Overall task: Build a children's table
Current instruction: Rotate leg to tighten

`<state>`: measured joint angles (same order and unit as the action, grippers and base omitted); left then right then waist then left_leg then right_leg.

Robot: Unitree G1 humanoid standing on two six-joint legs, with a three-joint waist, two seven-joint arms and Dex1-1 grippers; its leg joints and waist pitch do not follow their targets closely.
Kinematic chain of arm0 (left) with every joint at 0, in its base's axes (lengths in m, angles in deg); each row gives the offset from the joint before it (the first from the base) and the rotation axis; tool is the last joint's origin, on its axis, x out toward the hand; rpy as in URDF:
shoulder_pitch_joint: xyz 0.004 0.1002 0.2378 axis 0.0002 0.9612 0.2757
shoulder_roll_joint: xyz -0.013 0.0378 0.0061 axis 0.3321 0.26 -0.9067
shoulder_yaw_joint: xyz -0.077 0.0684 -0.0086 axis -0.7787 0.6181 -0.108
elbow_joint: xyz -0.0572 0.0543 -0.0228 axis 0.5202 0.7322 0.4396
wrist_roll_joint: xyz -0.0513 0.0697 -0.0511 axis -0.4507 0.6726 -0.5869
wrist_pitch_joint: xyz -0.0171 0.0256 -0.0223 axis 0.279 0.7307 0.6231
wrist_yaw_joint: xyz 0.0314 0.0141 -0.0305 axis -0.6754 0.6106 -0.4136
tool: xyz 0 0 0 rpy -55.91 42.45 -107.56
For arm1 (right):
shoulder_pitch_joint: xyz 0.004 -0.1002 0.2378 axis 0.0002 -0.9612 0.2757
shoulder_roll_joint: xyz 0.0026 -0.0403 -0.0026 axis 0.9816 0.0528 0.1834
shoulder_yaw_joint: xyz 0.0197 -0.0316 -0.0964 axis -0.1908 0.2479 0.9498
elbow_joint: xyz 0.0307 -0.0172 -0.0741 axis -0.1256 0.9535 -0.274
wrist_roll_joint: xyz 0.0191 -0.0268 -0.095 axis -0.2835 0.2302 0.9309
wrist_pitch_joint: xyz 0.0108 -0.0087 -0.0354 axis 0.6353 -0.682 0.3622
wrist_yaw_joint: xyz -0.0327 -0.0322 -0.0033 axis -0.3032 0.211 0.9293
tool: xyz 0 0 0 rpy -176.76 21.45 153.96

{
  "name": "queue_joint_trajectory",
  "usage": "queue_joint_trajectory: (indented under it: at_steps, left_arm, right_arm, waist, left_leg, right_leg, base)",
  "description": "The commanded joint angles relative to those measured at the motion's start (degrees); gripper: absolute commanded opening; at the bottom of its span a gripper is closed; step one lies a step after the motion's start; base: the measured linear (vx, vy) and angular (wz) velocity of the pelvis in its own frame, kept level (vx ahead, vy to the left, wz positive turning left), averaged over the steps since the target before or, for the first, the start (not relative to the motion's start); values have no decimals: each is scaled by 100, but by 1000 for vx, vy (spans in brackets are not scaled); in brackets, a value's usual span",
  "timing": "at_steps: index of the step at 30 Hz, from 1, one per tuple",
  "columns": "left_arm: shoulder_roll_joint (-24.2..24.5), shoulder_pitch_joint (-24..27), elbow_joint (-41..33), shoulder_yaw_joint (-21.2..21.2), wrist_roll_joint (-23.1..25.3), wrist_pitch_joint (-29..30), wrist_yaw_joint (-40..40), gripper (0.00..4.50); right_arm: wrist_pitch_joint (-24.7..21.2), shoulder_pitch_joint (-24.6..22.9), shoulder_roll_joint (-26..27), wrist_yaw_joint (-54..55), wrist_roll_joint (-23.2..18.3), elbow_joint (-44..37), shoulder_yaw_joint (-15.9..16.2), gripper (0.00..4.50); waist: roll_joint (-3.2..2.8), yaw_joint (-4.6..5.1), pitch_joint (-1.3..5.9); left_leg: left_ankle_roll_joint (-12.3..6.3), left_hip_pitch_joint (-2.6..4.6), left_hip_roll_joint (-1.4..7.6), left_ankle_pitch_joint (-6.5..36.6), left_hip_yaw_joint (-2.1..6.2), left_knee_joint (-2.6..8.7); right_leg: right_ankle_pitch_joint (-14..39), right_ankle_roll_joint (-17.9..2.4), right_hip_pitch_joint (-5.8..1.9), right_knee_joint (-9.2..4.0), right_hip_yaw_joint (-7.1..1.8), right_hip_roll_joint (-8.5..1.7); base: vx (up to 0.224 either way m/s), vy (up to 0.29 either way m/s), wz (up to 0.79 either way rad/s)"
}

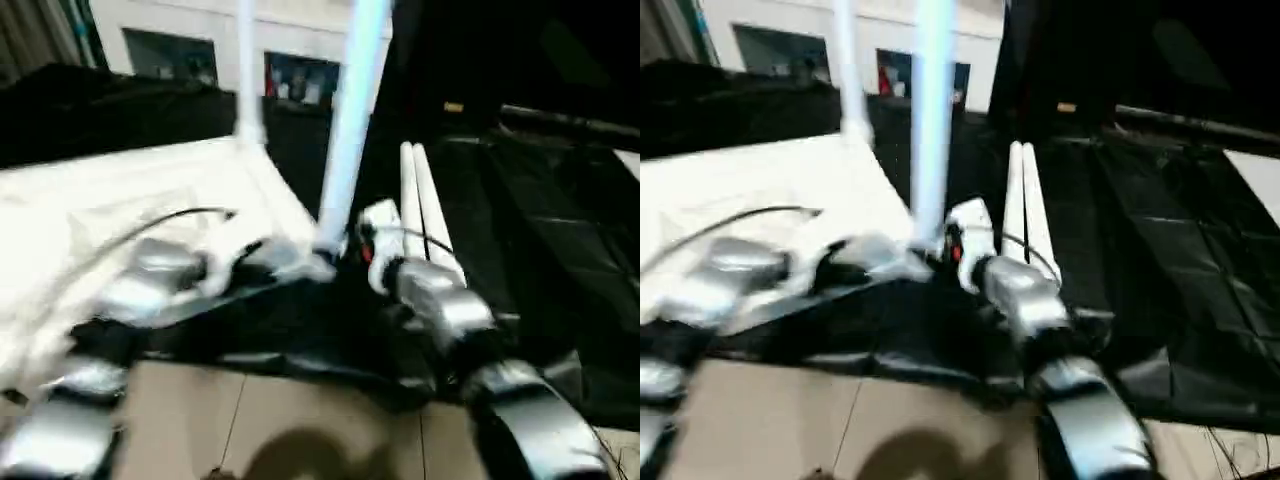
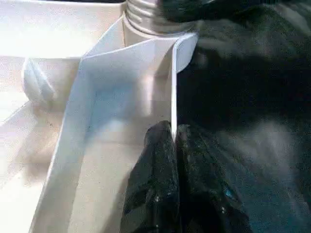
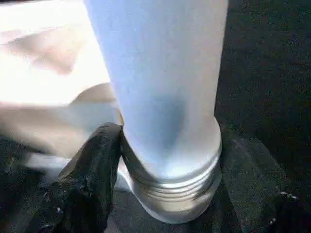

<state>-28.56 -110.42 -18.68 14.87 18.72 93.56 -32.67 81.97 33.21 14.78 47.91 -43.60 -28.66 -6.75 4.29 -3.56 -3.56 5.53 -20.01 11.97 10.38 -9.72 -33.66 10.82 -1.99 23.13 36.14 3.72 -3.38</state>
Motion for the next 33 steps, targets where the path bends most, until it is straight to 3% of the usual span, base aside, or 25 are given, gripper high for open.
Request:
queue_joint_trajectory:
  at_steps: [1, 5, 8, 9, 14, 17, 22, 23, 25, 27, 29, 33]
  left_arm:
    - [-125, -92, 272, -112, 105, 153, -526, 0]
    - [-388, -279, 540, -108, 169, 126, -856, 0]
    - [-436, -315, 563, -74, 188, 54, -776, 0]
    - [-434, -315, 567, -71, 189, 50, -773, 0]
    - [-206, -179, 419, 36, 150, -13, -388, 0]
    - [-33, -70, 286, 110, 148, -140, -73, 0]
    - [314, 115, 129, 189, 83, -460, 640, 0]
    - [475, 231, -44, 245, -34, -548, 1118, 0]
    - [652, 363, -277, 337, -160, -726, 1647, 0]
    - [831, 499, -625, 405, -390, -696, 2254, 0]
    - [897, 540, -762, 429, -470, -674, 2465, 0]
    - [971, 509, -726, 474, -419, -743, 2576, 0]
  right_arm:
    - [-161, -42, -8, 670, -41, 489, -208, 272]
    - [40, 209, 260, 1122, -60, 781, -275, 272]
    - [254, 320, 405, 776, -54, 825, -282, 272]
    - [276, 331, 418, 691, -67, 827, -298, 328]
    - [488, 297, 252, 212, -137, 748, -395, 370]
    - [567, 220, 21, -151, 23, 630, -160, 388]
    - [645, -63, -525, -1364, 229, 187, 227, 388]
    - [832, -195, -778, -1793, 408, 18, 435, 388]
    - [901, -294, -965, -2229, 457, -147, 539, 388]
    - [810, -391, -1135, -2800, 352, -420, 608, 388]
    - [769, -434, -1210, -3093, 278, -564, 656, 388]
    - [556, -541, -1300, -3757, 47, -876, 734, 388]
  waist:
    - [-148, 0, 376]
    - [-132, -7, 387]
    - [-131, -22, 390]
    - [-126, -24, 393]
    - [-106, -16, 391]
    - [-127, 17, 396]
    - [-142, 4, 414]
    - [-138, -10, 412]
    - [-175, -5, 405]
    - [-168, 9, 407]
    - [-197, -1, 397]
    - [-188, -66, 382]
  left_leg:
    - [294, 84, 124, 1402, 13, 398]
    - [243, 53, 119, 1304, 12, 402]
    - [190, 28, 125, 1265, 14, 401]
    - [164, 11, 122, 1206, 13, 402]
    - [85, -13, 120, 1126, 18, 406]
    - [76, -16, 130, 1057, 17, 402]
    - [-92, -16, 132, 795, -1, 374]
    - [-145, -24, 131, 773, -4, 372]
    - [-134, -16, 146, 840, 6, 380]
    - [-163, -6, 157, 886, -5, 379]
    - [-154, 5, 159, 928, -7, 385]
    - [-143, 30, 171, 1034, -29, 382]
  right_leg:
    - [1695, -950, -229, -506, -315, -449]
    - [1445, -914, -238, -486, -309, -440]
    - [1344, -926, -259, -475, -314, -456]
    - [1245, -929, -274, -462, -314, -451]
    - [1223, -963, -307, -459, -305, -460]
    - [1126, -1028, -304, -445, -306, -461]
    - [447, -1230, -329, -387, -308, -442]
    - [345, -1295, -342, -372, -305, -444]
    - [381, -1341, -343, -377, -301, -456]
    - [314, -1415, -339, -370, -309, -445]
    - [366, -1452, -331, -370, -304, -437]
    - [537, -1452, -322, -396, -305, -426]
  base:
    - [0, 0, 0]
    - [0, 0, 0]
    - [0, 0, 0]
    - [0, 0, 0]
    - [0, 0, 0]
    - [0, 0, 0]
    - [0, 0, 0]
    - [0, 0, 0]
    - [0, 0, 0]
    - [0, 0, 0]
    - [0, 0, 0]
    - [0, 0, 0]
